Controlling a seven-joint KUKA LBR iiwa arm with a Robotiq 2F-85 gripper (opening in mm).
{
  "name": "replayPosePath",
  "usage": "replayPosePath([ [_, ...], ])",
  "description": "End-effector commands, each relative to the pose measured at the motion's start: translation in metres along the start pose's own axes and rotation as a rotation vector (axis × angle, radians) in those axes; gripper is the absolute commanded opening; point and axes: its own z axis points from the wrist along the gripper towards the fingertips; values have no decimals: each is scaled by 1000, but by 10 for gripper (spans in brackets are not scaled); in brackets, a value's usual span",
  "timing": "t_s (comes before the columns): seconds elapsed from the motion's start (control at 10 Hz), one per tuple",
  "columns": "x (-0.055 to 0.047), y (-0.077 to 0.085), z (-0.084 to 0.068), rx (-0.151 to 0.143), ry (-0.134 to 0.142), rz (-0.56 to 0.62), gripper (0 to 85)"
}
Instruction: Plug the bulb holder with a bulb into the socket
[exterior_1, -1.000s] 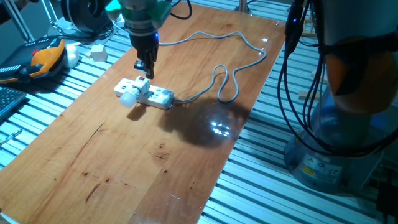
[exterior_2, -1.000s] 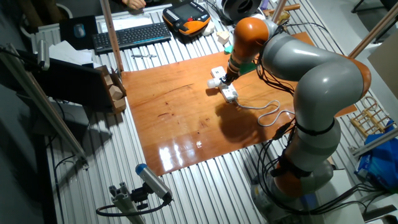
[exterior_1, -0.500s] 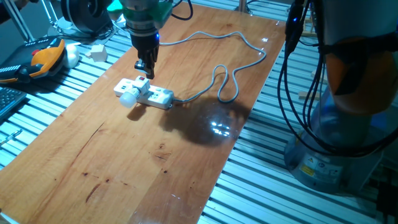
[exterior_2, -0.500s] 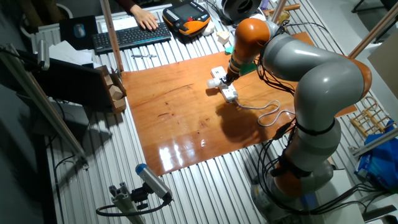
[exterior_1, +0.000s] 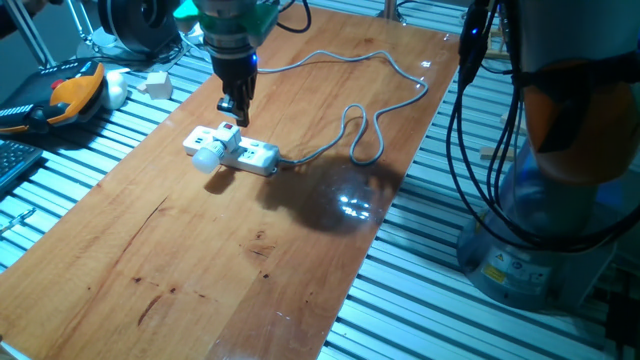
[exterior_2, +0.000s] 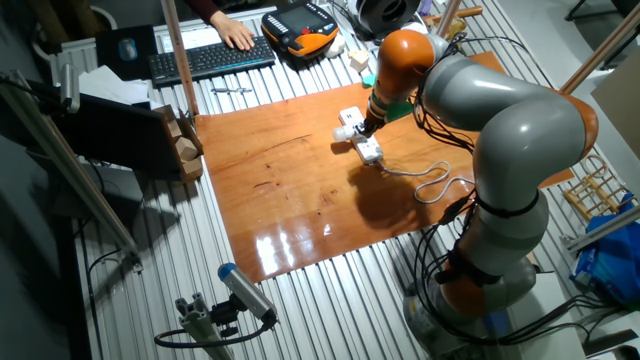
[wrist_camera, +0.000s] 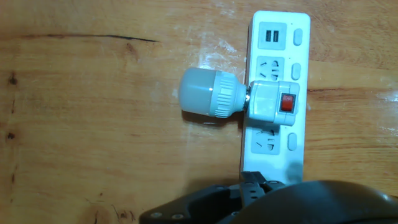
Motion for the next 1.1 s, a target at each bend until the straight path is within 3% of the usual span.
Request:
replayPosePath([
  [0.0, 0, -1, 2, -5, -2, 7, 0],
  [0.5, -2, 0, 2, -16, 1, 24, 0],
  [1.0, -3, 0, 2, -9, -4, 25, 0],
])
